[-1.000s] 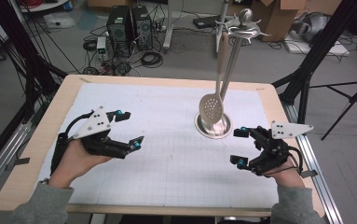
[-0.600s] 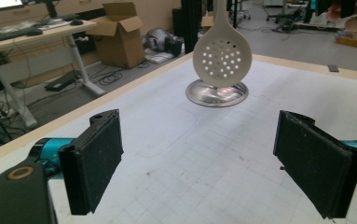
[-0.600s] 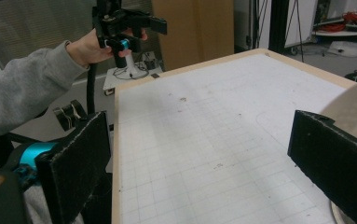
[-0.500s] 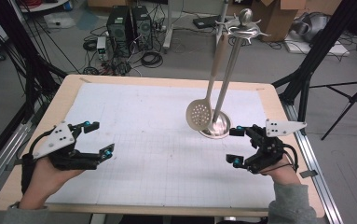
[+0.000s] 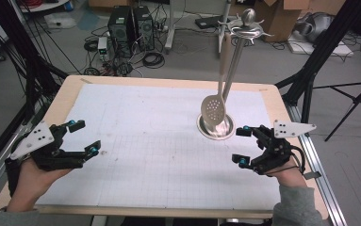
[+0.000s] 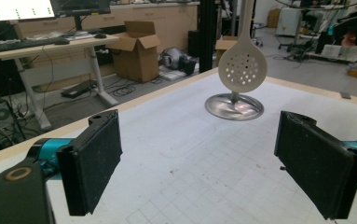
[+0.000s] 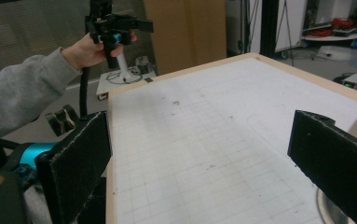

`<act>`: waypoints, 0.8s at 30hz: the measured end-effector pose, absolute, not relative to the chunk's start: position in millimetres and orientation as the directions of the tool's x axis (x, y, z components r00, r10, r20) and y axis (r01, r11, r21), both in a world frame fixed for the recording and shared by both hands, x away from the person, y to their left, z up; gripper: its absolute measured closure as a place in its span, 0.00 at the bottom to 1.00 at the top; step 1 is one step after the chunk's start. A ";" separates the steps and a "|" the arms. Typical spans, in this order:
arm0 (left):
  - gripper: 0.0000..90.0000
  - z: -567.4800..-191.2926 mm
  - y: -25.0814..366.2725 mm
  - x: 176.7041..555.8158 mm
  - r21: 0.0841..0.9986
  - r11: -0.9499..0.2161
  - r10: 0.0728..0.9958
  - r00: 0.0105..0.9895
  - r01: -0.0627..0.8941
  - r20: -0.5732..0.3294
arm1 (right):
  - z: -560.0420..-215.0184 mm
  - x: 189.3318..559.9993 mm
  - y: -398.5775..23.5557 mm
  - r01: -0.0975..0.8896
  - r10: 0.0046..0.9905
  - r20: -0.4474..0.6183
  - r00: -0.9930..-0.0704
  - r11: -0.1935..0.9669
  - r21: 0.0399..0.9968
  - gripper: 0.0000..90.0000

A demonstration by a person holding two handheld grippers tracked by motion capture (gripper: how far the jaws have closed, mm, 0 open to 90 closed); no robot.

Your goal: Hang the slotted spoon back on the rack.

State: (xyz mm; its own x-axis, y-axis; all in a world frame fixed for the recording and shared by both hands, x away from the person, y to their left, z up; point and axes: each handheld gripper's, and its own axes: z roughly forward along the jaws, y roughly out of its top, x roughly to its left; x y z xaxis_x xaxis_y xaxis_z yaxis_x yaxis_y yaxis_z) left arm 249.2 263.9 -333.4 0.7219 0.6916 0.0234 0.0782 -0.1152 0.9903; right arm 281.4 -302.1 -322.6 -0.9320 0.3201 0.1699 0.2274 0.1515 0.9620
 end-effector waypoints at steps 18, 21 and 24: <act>0.17 -350.0 296.6 244.7 0.991 -0.083 0.755 0.655 0.105 -0.006 | -328.3 277.7 -316.6 0.210 0.492 0.113 -0.863 0.146 0.967 0.05; 0.17 -353.2 301.2 246.3 0.991 -0.075 0.774 0.632 0.108 -0.011 | -334.1 275.6 -315.3 0.206 0.546 0.081 -0.834 0.172 0.963 0.05; 0.17 -355.3 305.5 247.4 0.993 -0.058 0.789 0.614 0.107 -0.021 | -340.0 271.7 -316.9 0.199 0.577 0.081 -0.813 0.145 0.969 0.05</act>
State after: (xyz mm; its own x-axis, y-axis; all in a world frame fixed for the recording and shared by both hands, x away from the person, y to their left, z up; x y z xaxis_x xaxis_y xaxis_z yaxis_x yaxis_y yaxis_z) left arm 247.4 305.5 -355.3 0.6144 0.7887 -0.0206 0.1072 -0.0575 0.9926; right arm 271.7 -316.9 -340.0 -0.8130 0.5767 0.0805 0.1987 0.1449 0.9693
